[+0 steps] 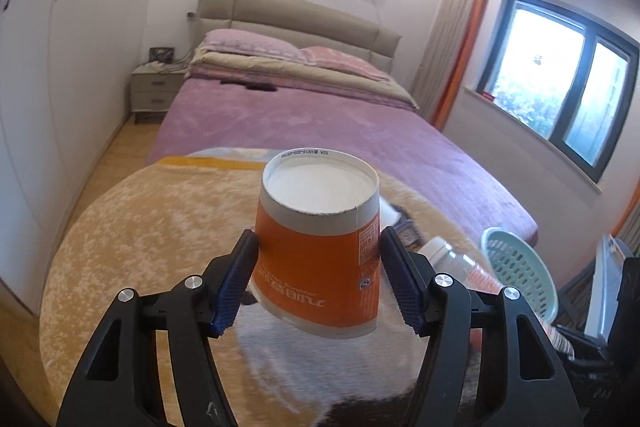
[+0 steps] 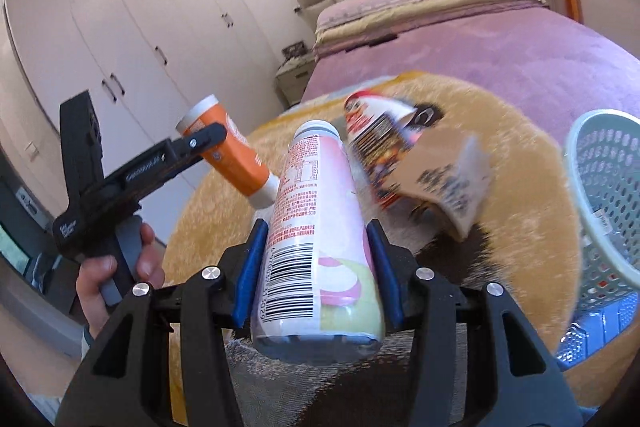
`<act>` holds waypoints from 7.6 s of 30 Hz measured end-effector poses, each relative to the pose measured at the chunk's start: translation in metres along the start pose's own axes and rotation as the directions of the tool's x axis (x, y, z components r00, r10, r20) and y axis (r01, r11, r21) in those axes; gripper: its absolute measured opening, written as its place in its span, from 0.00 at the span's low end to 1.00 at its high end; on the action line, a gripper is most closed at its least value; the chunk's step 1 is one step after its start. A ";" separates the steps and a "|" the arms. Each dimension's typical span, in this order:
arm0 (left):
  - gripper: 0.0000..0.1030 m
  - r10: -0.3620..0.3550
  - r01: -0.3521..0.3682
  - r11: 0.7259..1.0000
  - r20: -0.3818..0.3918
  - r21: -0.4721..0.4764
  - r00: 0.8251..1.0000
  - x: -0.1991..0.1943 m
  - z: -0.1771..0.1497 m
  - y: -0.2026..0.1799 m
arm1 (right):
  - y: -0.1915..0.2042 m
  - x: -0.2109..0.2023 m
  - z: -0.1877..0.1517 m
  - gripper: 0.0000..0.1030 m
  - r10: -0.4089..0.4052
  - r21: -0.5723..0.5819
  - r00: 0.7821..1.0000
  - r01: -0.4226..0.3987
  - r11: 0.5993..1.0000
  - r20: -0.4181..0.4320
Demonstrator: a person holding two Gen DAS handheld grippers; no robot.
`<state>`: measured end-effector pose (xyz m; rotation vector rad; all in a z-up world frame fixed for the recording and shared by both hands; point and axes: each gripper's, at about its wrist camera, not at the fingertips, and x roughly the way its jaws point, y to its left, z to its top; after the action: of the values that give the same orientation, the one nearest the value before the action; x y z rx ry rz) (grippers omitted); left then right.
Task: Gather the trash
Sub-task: 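Carry the orange cup and milk bottle over the teal basket and release both, then grasp the snack box with the left tool while the right tool grasps the brown paper bag, then carry the snack box and paper bag to the basket and release both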
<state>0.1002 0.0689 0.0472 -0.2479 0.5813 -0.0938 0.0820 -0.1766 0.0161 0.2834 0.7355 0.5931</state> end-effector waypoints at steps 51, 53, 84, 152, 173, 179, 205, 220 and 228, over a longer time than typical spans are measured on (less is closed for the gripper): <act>0.74 -0.258 0.357 0.878 -0.314 0.319 0.914 0.189 -0.065 -0.328 | -0.300 -0.086 -0.020 0.48 -0.477 0.477 0.878 0.407 0.779 0.030; 0.75 -0.263 0.357 0.876 -0.300 0.323 0.917 0.178 -0.062 -0.324 | -0.291 -0.090 -0.020 0.48 -0.477 0.464 0.878 0.406 0.787 0.040; 0.75 -0.131 0.127 0.991 -0.150 -0.036 0.980 0.073 -0.020 -0.080 | -0.089 0.007 0.017 0.58 -0.192 0.148 0.981 0.191 0.970 -0.004; 0.77 -0.004 0.098 0.959 -0.337 0.264 0.942 0.113 -0.073 -0.084 | -0.096 0.013 -0.019 0.32 -0.126 0.179 0.986 0.145 0.973 -0.113; 0.67 0.115 -0.063 0.982 -0.304 0.177 0.946 0.086 -0.096 -0.057 | -0.073 0.009 -0.020 0.66 -0.286 0.004 0.958 0.286 0.958 0.008; 0.67 0.111 -0.077 0.988 -0.266 0.136 0.958 0.076 -0.103 -0.049 | -0.075 0.030 -0.024 0.65 -0.317 0.007 0.948 0.317 0.948 -0.010; 0.65 0.085 -0.046 0.978 -0.185 0.205 0.979 0.058 -0.095 -0.086 | -0.080 0.000 -0.032 0.30 -0.353 0.004 0.933 0.354 0.935 0.075; 0.65 -0.081 0.126 0.933 -0.146 0.338 0.986 0.073 -0.063 -0.199 | -0.139 -0.068 -0.008 0.30 -0.446 0.130 0.876 0.428 0.895 0.183; 0.65 -0.178 0.240 0.897 -0.193 0.372 0.965 0.109 -0.056 -0.265 | -0.191 -0.093 0.008 0.30 -0.521 0.225 0.832 0.480 0.848 0.191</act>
<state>0.1556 -0.2156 0.0126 0.0913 0.6750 -0.4391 0.1100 -0.3848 -0.0121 0.2974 0.5856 -0.0128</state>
